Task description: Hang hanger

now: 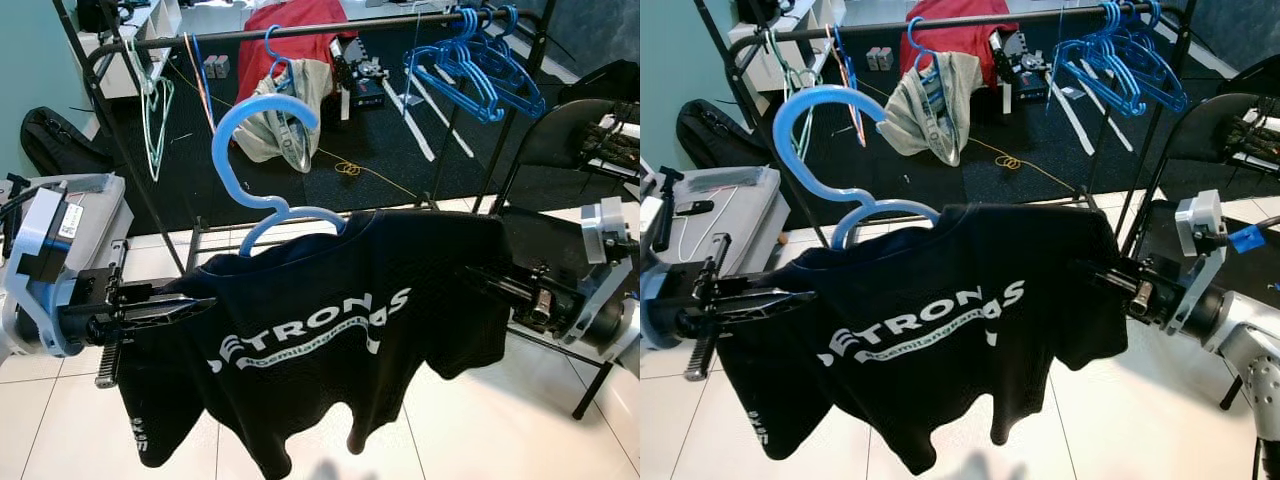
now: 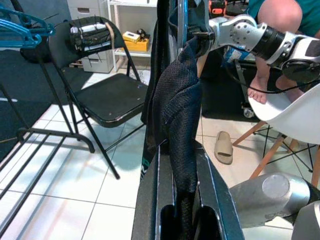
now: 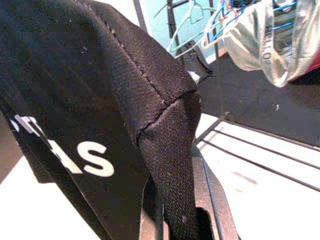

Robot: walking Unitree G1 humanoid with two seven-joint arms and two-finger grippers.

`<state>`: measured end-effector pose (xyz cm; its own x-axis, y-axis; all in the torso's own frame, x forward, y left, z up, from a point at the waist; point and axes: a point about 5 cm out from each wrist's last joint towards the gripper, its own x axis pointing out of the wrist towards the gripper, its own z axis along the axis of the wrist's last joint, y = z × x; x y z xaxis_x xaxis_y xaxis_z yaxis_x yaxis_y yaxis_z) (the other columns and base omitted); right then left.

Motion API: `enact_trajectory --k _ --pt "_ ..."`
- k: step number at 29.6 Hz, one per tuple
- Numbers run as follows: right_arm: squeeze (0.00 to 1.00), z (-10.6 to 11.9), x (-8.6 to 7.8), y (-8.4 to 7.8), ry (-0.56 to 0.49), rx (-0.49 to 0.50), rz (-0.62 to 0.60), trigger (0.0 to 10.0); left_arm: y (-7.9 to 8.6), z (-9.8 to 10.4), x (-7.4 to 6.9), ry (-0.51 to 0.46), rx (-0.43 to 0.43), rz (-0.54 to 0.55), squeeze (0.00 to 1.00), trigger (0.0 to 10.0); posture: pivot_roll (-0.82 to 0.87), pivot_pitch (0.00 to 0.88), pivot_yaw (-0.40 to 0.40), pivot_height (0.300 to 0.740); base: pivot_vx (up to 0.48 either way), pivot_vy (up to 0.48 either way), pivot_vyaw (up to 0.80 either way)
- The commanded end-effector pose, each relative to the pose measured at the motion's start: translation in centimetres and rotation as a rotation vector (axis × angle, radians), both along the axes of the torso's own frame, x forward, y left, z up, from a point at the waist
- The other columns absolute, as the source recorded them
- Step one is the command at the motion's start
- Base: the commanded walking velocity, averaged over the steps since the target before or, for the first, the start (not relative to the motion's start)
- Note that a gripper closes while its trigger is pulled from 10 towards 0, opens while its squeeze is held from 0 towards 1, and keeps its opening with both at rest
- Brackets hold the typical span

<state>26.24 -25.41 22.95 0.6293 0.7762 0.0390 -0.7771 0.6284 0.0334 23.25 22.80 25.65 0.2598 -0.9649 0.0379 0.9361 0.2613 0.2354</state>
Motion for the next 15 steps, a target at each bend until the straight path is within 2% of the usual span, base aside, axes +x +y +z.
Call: enact_trajectory --k 1,3,7,12,15 --pt "0.0 0.0 0.3 -0.3 -0.012 0.001 -0.037 0.0 0.8 0.1 0.2 -0.005 0.041 0.04 0.0 10.0 -0.09 0.116 0.078 0.74 0.0 0.0 0.0" --pt "0.0 0.0 0.5 -0.4 -0.018 -0.001 -0.06 0.0 1.0 -0.2 0.3 0.005 0.049 0.056 0.0 10.0 -0.09 0.116 0.078 0.74 0.0 0.0 0.0" --pt "0.0 -0.3 1.6 -1.5 -0.025 -0.019 -0.188 0.0 2.1 -2.1 1.3 0.053 0.141 0.168 0.0 10.0 -0.08 0.114 0.084 0.74 0.0 0.0 0.0" --pt "0.0 -0.2 2.4 -2.4 -0.043 -0.018 -0.282 0.0 2.8 -3.3 1.7 0.084 0.21 0.231 0.0 10.0 -0.08 0.114 0.084 0.74 0.0 0.0 0.0" --pt "0.0 0.2 3.5 -4.1 -0.061 -0.024 -0.438 0.0 4.0 -4.6 2.4 0.106 0.314 0.343 0.0 10.0 -0.08 0.114 0.084 0.74 0.0 0.0 0.0"
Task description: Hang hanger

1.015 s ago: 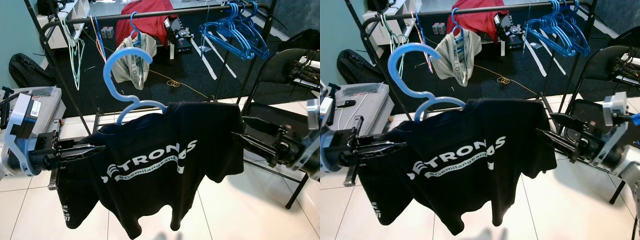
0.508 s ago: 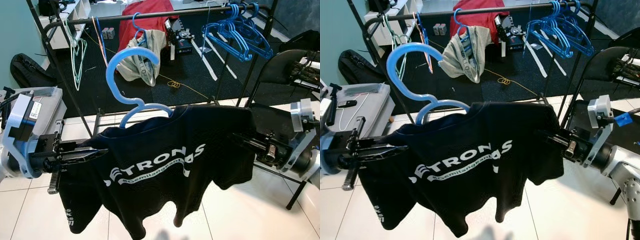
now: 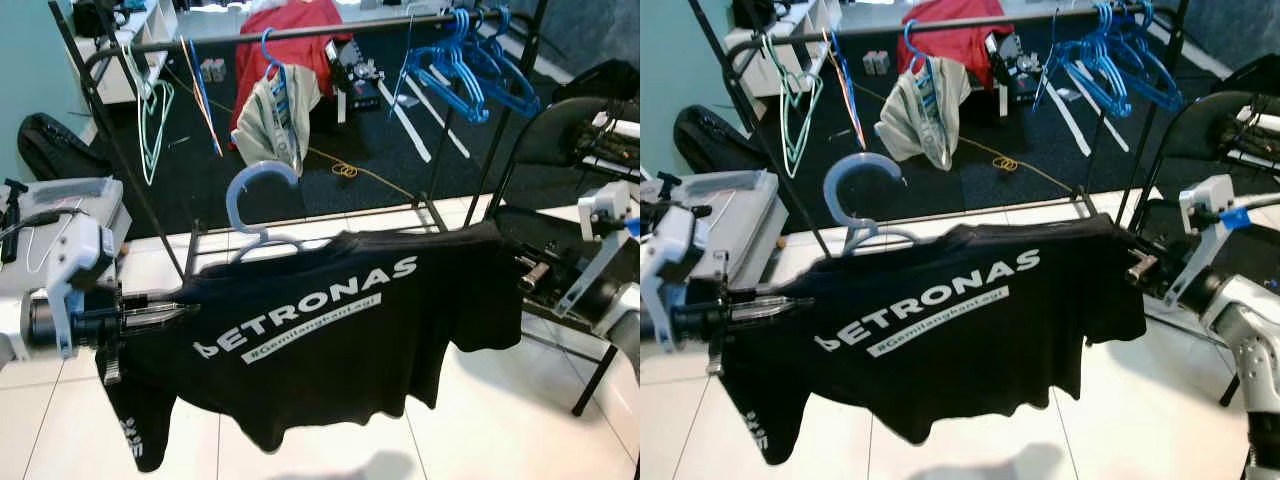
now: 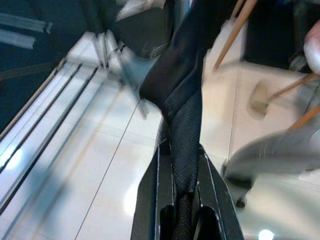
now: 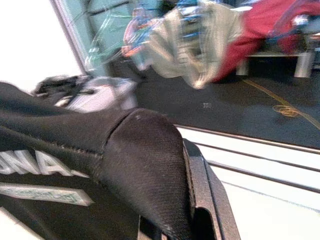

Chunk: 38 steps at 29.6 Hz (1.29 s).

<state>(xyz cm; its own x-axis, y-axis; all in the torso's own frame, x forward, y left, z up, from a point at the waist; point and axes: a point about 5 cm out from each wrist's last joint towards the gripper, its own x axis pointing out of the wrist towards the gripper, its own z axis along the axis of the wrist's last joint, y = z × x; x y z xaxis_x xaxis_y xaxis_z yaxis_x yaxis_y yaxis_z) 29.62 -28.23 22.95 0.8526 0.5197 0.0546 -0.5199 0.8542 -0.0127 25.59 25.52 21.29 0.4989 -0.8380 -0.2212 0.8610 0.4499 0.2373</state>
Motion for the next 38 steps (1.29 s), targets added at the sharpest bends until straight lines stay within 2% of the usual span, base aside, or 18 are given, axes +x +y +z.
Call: enact_trajectory --k 1,10,14,15,17,19,23,25,26,27,28,29,30,31,32,34,36,38 --pt "0.0 0.5 0.3 -1.8 -0.033 0.0 -0.143 0.0 1.9 -0.7 0.5 0.018 0.116 0.129 0.0 10.0 -0.07 0.114 0.08 0.74 0.0 0.0 0.0" --pt "0.0 1.3 0.8 -3.0 -0.086 0.001 -0.253 0.0 4.1 -1.7 2.0 0.025 0.243 0.341 0.0 10.0 -0.08 0.118 0.077 0.74 0.0 0.0 0.0" --pt "0.0 1.5 1.1 -3.2 -0.113 0.0 -0.284 0.0 5.7 -1.5 3.6 -0.032 0.275 0.547 0.0 10.0 -0.08 0.118 0.078 0.74 0.0 0.0 0.0" --pt "0.0 1.5 1.1 -3.2 -0.113 0.0 -0.284 0.0 5.7 -1.5 3.6 -0.032 0.275 0.547 0.0 10.0 -0.08 0.118 0.078 0.74 0.0 0.0 0.0" --pt "0.0 1.5 1.1 -3.3 -0.116 -0.002 -0.289 0.0 6.2 -1.2 4.1 -0.06 0.256 0.617 0.0 10.0 -0.08 0.115 0.078 0.74 0.0 0.0 0.0" --pt "0.0 1.3 1.3 -3.2 -0.112 -0.008 -0.292 0.0 6.8 -0.6 4.9 -0.108 0.181 0.737 0.0 10.0 -0.08 0.116 0.08 0.74 0.0 0.0 0.0" --pt "0.0 1.3 1.3 -3.2 -0.112 -0.008 -0.292 0.0 6.8 -0.6 4.9 -0.108 0.181 0.737 0.0 10.0 -0.08 0.116 0.08 0.74 0.0 0.0 0.0" --pt "0.0 0.1 1.7 -2.2 -0.074 -0.024 -0.276 0.0 5.7 1.1 5.9 -0.196 -0.084 0.804 0.0 10.0 -0.08 0.109 0.078 0.74 0.0 0.0 0.0" --pt "0.0 0.1 1.7 -2.2 -0.074 -0.024 -0.276 0.0 5.7 1.1 5.9 -0.196 -0.084 0.804 0.0 10.0 -0.08 0.109 0.078 0.74 0.0 0.0 0.0" --pt "0.0 -0.5 1.8 -1.5 -0.055 -0.031 -0.265 0.0 4.5 1.8 6.0 -0.222 -0.228 0.759 0.0 10.0 -0.08 0.109 0.078 0.74 0.0 0.0 0.0" --pt "0.0 -0.5 1.8 -1.5 -0.055 -0.031 -0.265 0.0 4.5 1.8 6.0 -0.222 -0.228 0.759 0.0 10.0 -0.08 0.109 0.078 0.74 0.0 0.0 0.0" --pt "0.0 -1.0 2.0 -1.1 -0.044 -0.034 -0.257 0.0 3.4 2.4 5.9 -0.248 -0.32 0.698 0.0 10.0 -0.08 0.109 0.078 0.74 0.0 0.0 0.0" --pt "0.0 -1.0 2.0 -1.1 -0.044 -0.034 -0.257 0.0 3.4 2.4 5.9 -0.248 -0.32 0.698 0.0 10.0 -0.08 0.109 0.078 0.74 0.0 0.0 0.0" --pt "0.0 -1.2 2.1 -0.8 -0.036 -0.035 -0.257 0.0 2.0 2.8 5.3 -0.24 -0.408 0.57 0.0 10.0 -0.08 0.105 0.077 0.74 0.0 0.0 0.0" --pt "0.0 -1.2 2.1 -0.8 -0.036 -0.035 -0.257 0.0 2.0 2.8 5.3 -0.24 -0.408 0.57 0.0 10.0 -0.08 0.105 0.077 0.74 0.0 0.0 0.0" --pt "0.0 -1.2 2.3 -1.0 -0.033 -0.033 -0.287 0.0 -0.5 3.5 3.1 -0.258 -0.432 0.271 0.0 10.0 -0.08 0.103 0.077 0.74 0.0 0.0 0.0" --pt "0.0 -1.2 2.3 -1.0 -0.033 -0.033 -0.287 0.0 -0.5 3.5 3.1 -0.258 -0.432 0.271 0.0 10.0 -0.08 0.103 0.077 0.74 0.0 0.0 0.0" --pt "0.0 -0.8 2.4 -2.0 -0.049 -0.031 -0.342 0.0 -1.4 2.9 0.5 -0.217 -0.329 0.034 0.0 10.0 -0.08 0.106 0.077 0.74 0.0 0.0 0.0"
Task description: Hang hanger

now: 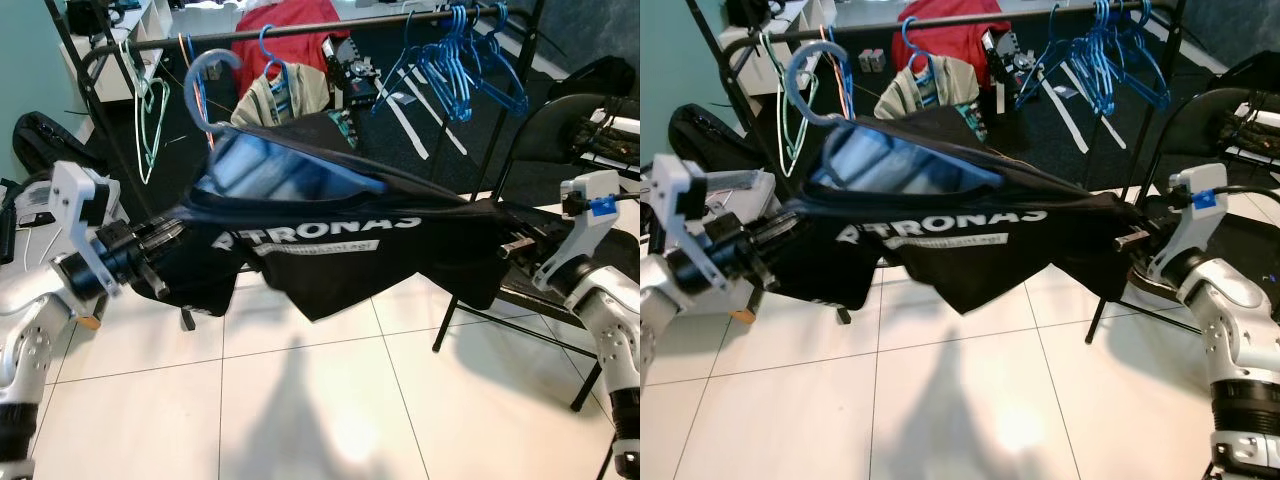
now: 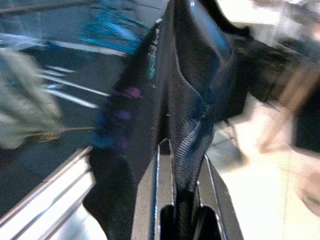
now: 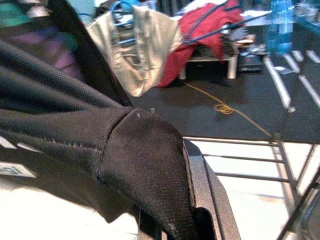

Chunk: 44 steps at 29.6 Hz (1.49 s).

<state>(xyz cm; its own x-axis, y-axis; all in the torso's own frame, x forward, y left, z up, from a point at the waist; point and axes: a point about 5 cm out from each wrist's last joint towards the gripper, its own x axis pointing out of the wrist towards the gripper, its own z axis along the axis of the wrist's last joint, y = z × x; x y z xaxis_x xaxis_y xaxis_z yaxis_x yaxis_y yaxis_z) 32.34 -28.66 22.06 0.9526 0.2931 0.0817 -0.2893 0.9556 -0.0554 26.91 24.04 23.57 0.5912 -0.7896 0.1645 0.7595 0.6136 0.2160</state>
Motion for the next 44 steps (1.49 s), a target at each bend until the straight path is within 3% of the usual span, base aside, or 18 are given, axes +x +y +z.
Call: enact_trajectory --k 1,4,5,6,11,16,25,26,28,29,30,31,32,39,41,44 --pt "0.0 0.1 -0.3 -1.6 -0.007 -0.002 -0.09 0.0 0.1 0.7 -0.8 -0.033 0.016 -0.065 0.0 10.0 -0.08 0.106 0.077 0.74 0.0 0.0 0.0" --pt "0.0 0.7 -0.3 -2.7 -0.028 0.007 -0.149 0.0 0.4 -0.3 -2.0 0.036 0.131 -0.141 0.0 10.0 -0.08 0.107 0.077 0.74 0.0 0.0 0.0" --pt "0.0 0.7 -0.3 -2.7 -0.028 0.007 -0.149 0.0 0.4 -0.3 -2.0 0.036 0.131 -0.141 0.0 10.0 -0.08 0.107 0.077 0.74 0.0 0.0 0.0" --pt "0.0 1.0 -0.4 -3.0 -0.045 0.015 -0.171 0.0 0.5 -1.7 -2.4 0.124 0.236 -0.157 0.0 10.0 -0.08 0.111 0.077 0.74 0.0 0.0 0.0" --pt "0.0 1.0 -0.3 -3.0 -0.051 0.021 -0.18 0.0 0.2 -2.8 -2.7 0.16 0.311 -0.157 0.0 10.0 -0.08 0.111 0.077 0.74 0.0 0.0 0.0" --pt "0.0 0.7 -0.3 -3.0 -0.04 0.007 -0.173 0.0 0.4 -2.3 -2.4 0.131 0.291 -0.119 0.0 10.0 -0.08 0.119 0.076 0.74 0.0 0.0 0.0" --pt "0.0 -1.1 -0.6 -1.1 0.05 -0.077 -0.036 0.0 0.9 -0.7 -1.1 0.039 0.225 -0.025 0.0 10.0 -0.09 0.122 0.076 0.74 0.0 0.0 0.0" --pt "0.0 -1.4 -0.8 -0.7 0.062 -0.104 -0.005 1.8 1.0 -0.6 -1.0 0.03 0.222 -0.014 0.0 10.0 -0.09 0.122 0.076 0.74 0.0 0.0 0.0" --pt "0.0 -1.6 -0.9 -0.4 0.069 -0.121 0.016 1.8 1.0 -0.5 -0.9 0.025 0.222 -0.008 0.0 10.0 -0.09 0.122 0.076 0.74 0.0 0.0 0.0" --pt "0.0 -1.5 -0.9 -0.2 0.066 -0.113 0.024 7.9 1.0 -0.4 -0.9 0.023 0.223 -0.002 0.0 10.0 -0.08 0.124 0.077 0.74 0.0 0.0 0.0" --pt "0.0 -1.5 -0.9 -0.2 0.066 -0.113 0.024 7.9 1.0 -0.4 -0.9 0.023 0.223 -0.002 0.0 10.0 -0.08 0.124 0.077 0.74 0.0 0.0 0.0" --pt "0.91 -1.3 -0.9 -0.1 0.055 -0.084 0.022 10.0 0.9 -0.4 -0.9 0.023 0.223 -0.007 0.0 10.0 -0.08 0.124 0.077 0.74 0.0 0.0 0.0" --pt "1.0 -0.9 -0.9 0.0 0.038 -0.049 0.034 10.0 0.8 -0.5 -0.9 0.028 0.228 -0.014 0.0 10.0 -0.08 0.125 0.078 0.74 0.0 0.0 0.0" --pt "1.0 0.8 -1.2 0.4 -0.037 0.025 0.106 10.0 0.5 -1.1 -1.0 0.049 0.256 -0.035 0.0 10.0 -0.09 0.125 0.075 0.74 0.0 0.0 0.0" --pt "1.0 2.8 -1.9 0.0 -0.111 0.098 0.185 10.0 0.3 -1.8 -1.0 0.078 0.317 -0.054 0.0 10.0 -0.08 0.125 0.073 0.74 0.0 0.0 0.0" --pt "1.0 3.9 -2.4 -0.2 -0.151 0.129 0.232 10.0 0.1 -2.2 -1.0 0.09 0.36 -0.066 0.0 10.0 -0.08 0.124 0.073 0.74 0.0 0.0 0.0"
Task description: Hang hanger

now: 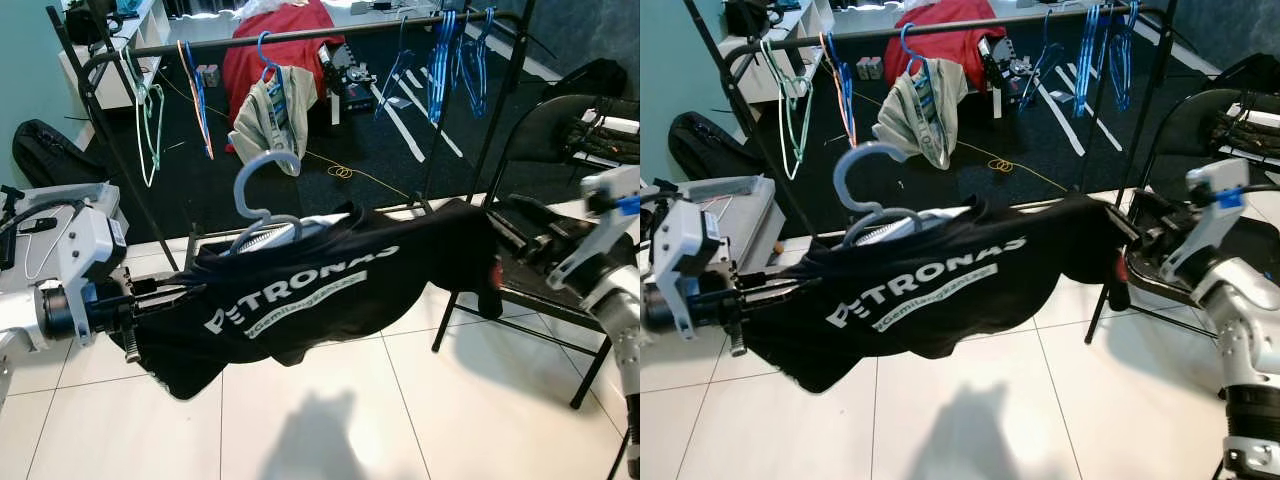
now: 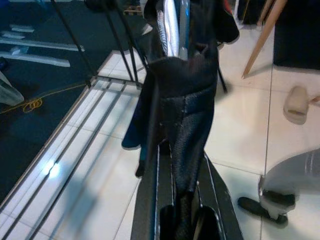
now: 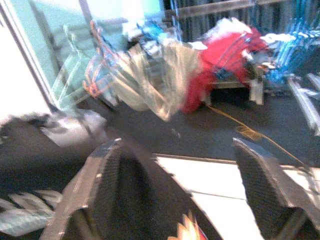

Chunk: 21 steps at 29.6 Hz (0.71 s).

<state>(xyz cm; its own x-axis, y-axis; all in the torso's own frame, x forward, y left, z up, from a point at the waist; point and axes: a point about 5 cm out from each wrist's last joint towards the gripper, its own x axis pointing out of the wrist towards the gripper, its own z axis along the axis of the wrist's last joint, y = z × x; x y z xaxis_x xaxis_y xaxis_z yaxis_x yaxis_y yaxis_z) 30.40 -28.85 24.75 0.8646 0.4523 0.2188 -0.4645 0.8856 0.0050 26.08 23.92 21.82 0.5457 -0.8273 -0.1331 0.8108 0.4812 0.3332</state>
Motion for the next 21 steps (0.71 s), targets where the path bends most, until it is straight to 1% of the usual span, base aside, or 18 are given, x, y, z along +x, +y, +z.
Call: enact_trajectory --k 1,2,4,5,6,8,9,10,12,13,14,15,16,17,19,21 --pt "1.0 1.2 -0.4 -0.1 -0.045 0.022 0.039 10.0 0.2 -0.4 -0.2 0.019 0.045 -0.008 0.0 10.0 -0.08 0.124 0.073 0.74 0.0 0.0 0.0" --pt "1.0 2.3 -0.9 -0.2 -0.078 0.047 0.085 10.0 -0.2 -0.7 -0.2 0.026 0.09 -0.028 0.0 10.0 -0.08 0.124 0.073 0.74 0.0 0.0 0.0" --pt "1.0 2.3 -0.9 -0.2 -0.078 0.047 0.085 10.0 -0.2 -0.7 -0.2 0.026 0.09 -0.028 0.0 10.0 -0.08 0.124 0.073 0.74 0.0 0.0 0.0" --pt "1.0 2.8 -1.3 0.0 -0.085 0.016 0.133 10.0 -0.7 -0.8 -0.2 0.027 0.114 -0.054 0.0 10.0 -0.09 0.123 0.072 0.74 0.0 0.0 0.0" --pt "1.0 2.8 -1.3 0.0 -0.085 0.016 0.133 10.0 -0.7 -0.8 -0.2 0.027 0.114 -0.054 0.0 10.0 -0.09 0.123 0.072 0.74 0.0 0.0 0.0" --pt "1.0 1.5 -2.5 2.5 -0.002 -0.192 0.324 10.0 -2.7 -0.2 -0.3 -0.003 0.129 -0.137 0.0 10.0 -0.09 0.118 0.069 0.74 0.0 0.0 0.0" --pt "1.0 1.5 -2.5 2.5 -0.002 -0.192 0.324 10.0 -2.7 -0.2 -0.3 -0.003 0.129 -0.137 0.0 10.0 -0.09 0.118 0.069 0.74 0.0 0.0 0.0" --pt "1.0 0.5 -2.9 3.6 0.048 -0.27 0.398 10.0 -3.6 0.2 -0.3 -0.018 0.126 -0.172 0.0 10.0 -0.09 0.118 0.069 0.74 0.0 0.0 0.0" --pt "1.0 0.5 -2.9 3.6 0.048 -0.27 0.398 10.0 -3.6 0.2 -0.3 -0.018 0.126 -0.172 0.0 10.0 -0.09 0.118 0.069 0.74 0.0 0.0 0.0" --pt "1.0 -0.3 -3.1 4.4 0.086 -0.323 0.444 10.0 -4.2 0.4 -0.4 -0.029 0.123 -0.199 0.0 10.0 -0.09 0.114 0.069 0.74 0.0 0.0 0.0" --pt "1.0 -0.3 -3.1 4.4 0.086 -0.323 0.444 10.0 -4.2 0.4 -0.4 -0.029 0.123 -0.199 0.0 10.0 -0.09 0.114 0.069 0.74 0.0 0.0 0.0" --pt "0.0 -1.0 -3.0 5.0 0.112 -0.351 0.457 10.0 -4.7 0.6 -0.5 -0.038 0.12 -0.219 0.0 10.0 -0.09 0.114 0.069 0.74 0.0 0.0 0.0" --pt "0.0 -1.0 -3.0 5.0 0.112 -0.351 0.457 10.0 -4.7 0.6 -0.5 -0.038 0.12 -0.219 0.0 10.0 -0.09 0.114 0.069 0.74 0.0 0.0 0.0" --pt "0.0 -1.6 -2.8 5.4 0.133 -0.375 0.464 10.0 -5.0 0.8 -0.5 -0.045 0.118 -0.235 0.0 10.0 -0.09 0.109 0.069 0.74 0.0 0.0 0.0" --pt "0.0 -2.0 -2.7 5.6 0.145 -0.389 0.462 10.0 -5.2 0.8 -0.5 -0.05 0.119 -0.245 0.0 10.0 -0.09 0.109 0.069 0.74 0.0 0.0 0.0" --pt "0.0 -2.2 -2.4 5.8 0.147 -0.384 0.451 10.0 -5.5 0.9 -0.6 -0.055 0.122 -0.259 0.0 10.0 -0.09 0.105 0.068 0.74 0.0 0.0 0.0"
